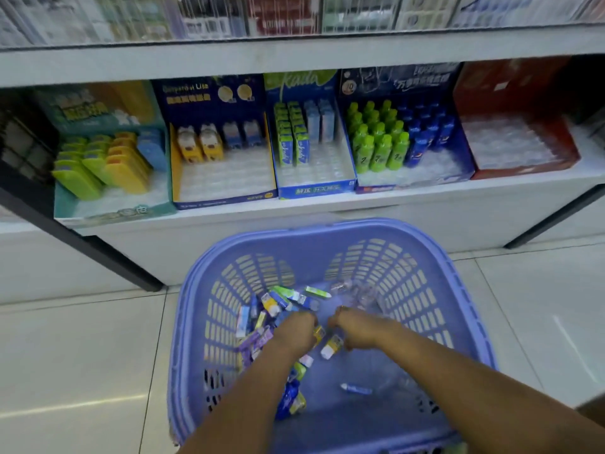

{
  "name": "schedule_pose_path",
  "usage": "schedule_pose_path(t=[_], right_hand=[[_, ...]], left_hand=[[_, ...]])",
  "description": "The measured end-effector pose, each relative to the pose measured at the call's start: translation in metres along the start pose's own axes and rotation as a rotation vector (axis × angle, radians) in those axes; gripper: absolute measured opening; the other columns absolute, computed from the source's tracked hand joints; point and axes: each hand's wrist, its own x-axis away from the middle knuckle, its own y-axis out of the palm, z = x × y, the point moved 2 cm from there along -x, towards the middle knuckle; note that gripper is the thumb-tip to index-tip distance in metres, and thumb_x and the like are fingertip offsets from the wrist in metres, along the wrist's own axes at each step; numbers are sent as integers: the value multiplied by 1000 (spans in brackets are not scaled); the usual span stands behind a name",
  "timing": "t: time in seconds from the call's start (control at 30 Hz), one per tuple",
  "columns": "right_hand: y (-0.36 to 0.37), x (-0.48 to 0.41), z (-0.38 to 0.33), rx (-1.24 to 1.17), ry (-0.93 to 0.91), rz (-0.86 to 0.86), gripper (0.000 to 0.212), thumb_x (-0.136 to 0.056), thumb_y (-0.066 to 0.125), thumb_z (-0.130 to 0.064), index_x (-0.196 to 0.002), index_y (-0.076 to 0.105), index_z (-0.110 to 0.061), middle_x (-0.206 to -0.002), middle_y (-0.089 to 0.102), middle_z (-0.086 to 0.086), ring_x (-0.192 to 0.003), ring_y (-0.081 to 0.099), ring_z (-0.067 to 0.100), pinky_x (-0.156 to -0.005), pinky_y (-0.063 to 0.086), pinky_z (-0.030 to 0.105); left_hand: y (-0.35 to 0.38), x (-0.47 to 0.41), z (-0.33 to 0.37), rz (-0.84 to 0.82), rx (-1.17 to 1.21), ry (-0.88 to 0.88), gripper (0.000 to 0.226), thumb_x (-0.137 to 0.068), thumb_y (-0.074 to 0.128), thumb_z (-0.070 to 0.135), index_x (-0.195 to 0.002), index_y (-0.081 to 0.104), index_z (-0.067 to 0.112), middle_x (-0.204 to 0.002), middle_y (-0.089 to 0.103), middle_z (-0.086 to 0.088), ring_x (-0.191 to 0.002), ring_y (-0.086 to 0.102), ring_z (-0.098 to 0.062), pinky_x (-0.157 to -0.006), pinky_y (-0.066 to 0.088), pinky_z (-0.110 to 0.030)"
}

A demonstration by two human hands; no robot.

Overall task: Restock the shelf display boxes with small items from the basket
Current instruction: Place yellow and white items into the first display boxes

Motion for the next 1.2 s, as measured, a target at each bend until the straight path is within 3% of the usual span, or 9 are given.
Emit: schedule_pose_path(t=[0.13, 0.27, 0.33, 0.47, 0.57, 0.67, 0.77, 0.93, 1.2], right_hand=[[24, -12, 7, 3, -30, 23, 48, -82, 61, -5, -129, 52, -12, -126, 50, 14, -118, 50, 32, -96, 42, 36], [39, -22, 4, 41, -69, 118, 35, -95, 40, -21, -127, 53, -12, -97, 55, -3, -116, 53, 31, -94, 45, 35], [43, -28, 6, 114, -79, 143, 35, -97, 37, -20, -127, 52, -11, -119, 55, 9, -118, 50, 30, -97, 41, 37], [35, -34, 9, 187, -82, 65, 30, -90, 53, -11, -119, 52, -5, -123, 52, 16, -114, 51, 33, -92, 42, 38], [20, -32, 12, 156, -44, -43, 33, -82, 65, -14, -112, 59, -2, -115, 60, 18, -106, 57, 32, -89, 46, 35], [-12, -19, 9, -35, -12, -22, 24, -78, 69, -14, -97, 55, -11, -97, 62, 15, -90, 60, 28, -71, 44, 32], [-57, 3, -7, -341, -26, 59, 29, -80, 65, -6, -105, 53, -14, -78, 58, 3, -70, 60, 22, -62, 45, 28], [-128, 52, -47, -686, -260, 68, 29, -86, 61, 2, -113, 60, -6, -93, 61, 15, -84, 60, 22, -80, 51, 31], [-220, 67, -139, -817, -500, 830, 25, -79, 72, -8, -92, 57, -23, -80, 59, -3, -70, 61, 9, -71, 53, 24]], left_hand=[[21, -14, -5, 38, -170, 8, 28, -89, 53, 18, -116, 58, 10, -124, 51, -16, -118, 46, -30, -96, 38, -37], [39, -25, -11, 73, -150, -57, 29, -93, 49, 24, -119, 56, 15, -131, 43, -14, -127, 37, -30, -101, 36, -37], [42, -28, -11, 102, -76, -81, 28, -92, 50, 25, -118, 59, 17, -128, 45, -13, -126, 38, -28, -101, 36, -36], [37, -32, -13, 186, 287, -181, 14, -83, 61, 21, -87, 71, 12, -99, 57, -12, -96, 53, -24, -82, 43, -30], [24, -33, -16, 179, 557, -209, 29, -79, 70, 17, -60, 48, 13, -65, 43, -11, -64, 39, -17, -58, 31, -30], [-6, -33, -21, 109, 742, -214, 40, -79, 71, 9, -58, 37, 13, -61, 30, -11, -58, 32, -16, -54, 27, -27], [-47, -25, -26, 54, 947, -193, 19, -83, 69, 9, -76, 51, 5, -72, 42, -17, -64, 47, -22, -62, 45, -32], [-131, 23, -30, -49, 1232, -66, 6, -91, 58, 9, -94, 56, 4, -88, 45, -14, -79, 54, -23, -63, 58, -26], [-217, 100, -74, 470, 1505, 102, 21, -98, 48, 16, -114, 60, 19, -78, 65, -1, -54, 55, -7, -48, 45, -17]])
